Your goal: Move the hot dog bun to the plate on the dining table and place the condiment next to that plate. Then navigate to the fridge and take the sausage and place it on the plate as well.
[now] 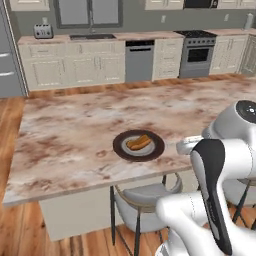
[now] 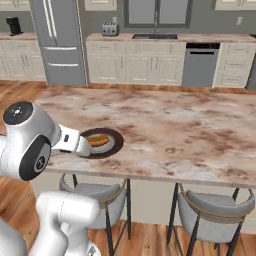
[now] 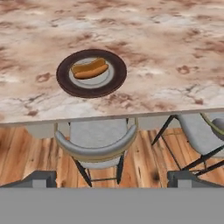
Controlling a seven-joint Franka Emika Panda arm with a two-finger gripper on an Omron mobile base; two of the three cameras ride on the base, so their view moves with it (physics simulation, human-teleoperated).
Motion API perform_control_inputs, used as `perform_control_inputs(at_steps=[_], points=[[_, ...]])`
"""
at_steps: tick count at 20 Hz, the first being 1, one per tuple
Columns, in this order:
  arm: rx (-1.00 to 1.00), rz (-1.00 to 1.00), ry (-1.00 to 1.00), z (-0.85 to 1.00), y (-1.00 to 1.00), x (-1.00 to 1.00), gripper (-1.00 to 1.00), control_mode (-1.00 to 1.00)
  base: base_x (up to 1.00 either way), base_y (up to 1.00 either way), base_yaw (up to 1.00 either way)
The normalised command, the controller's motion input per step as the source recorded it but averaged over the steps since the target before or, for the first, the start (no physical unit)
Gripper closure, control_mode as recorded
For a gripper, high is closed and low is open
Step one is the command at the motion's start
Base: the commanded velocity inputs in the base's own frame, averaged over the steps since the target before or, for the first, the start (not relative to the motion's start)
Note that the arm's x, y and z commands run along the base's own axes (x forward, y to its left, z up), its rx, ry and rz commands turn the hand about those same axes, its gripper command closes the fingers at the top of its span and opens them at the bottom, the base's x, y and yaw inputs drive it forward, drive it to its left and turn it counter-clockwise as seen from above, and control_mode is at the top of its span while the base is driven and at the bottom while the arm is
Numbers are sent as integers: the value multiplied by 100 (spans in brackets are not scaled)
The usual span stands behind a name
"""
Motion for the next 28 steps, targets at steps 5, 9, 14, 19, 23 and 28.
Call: perform_control_inputs(at_steps=[5, 9, 14, 19, 23, 28], points=[[0, 0, 0, 0, 0, 0, -100, 100, -32, 0, -92], [0, 0, 0, 0, 0, 0, -100, 100, -4, 0, -100], [0, 0, 0, 0, 0, 0, -100, 100, 3, -33, -94], [0, 0, 0, 0, 0, 0, -100, 100, 11, -78, -81], [0, 0, 0, 0, 0, 0, -100, 100, 49, -83, -61], [0, 0, 0, 0, 0, 0, -100, 100, 85, -90, -33]])
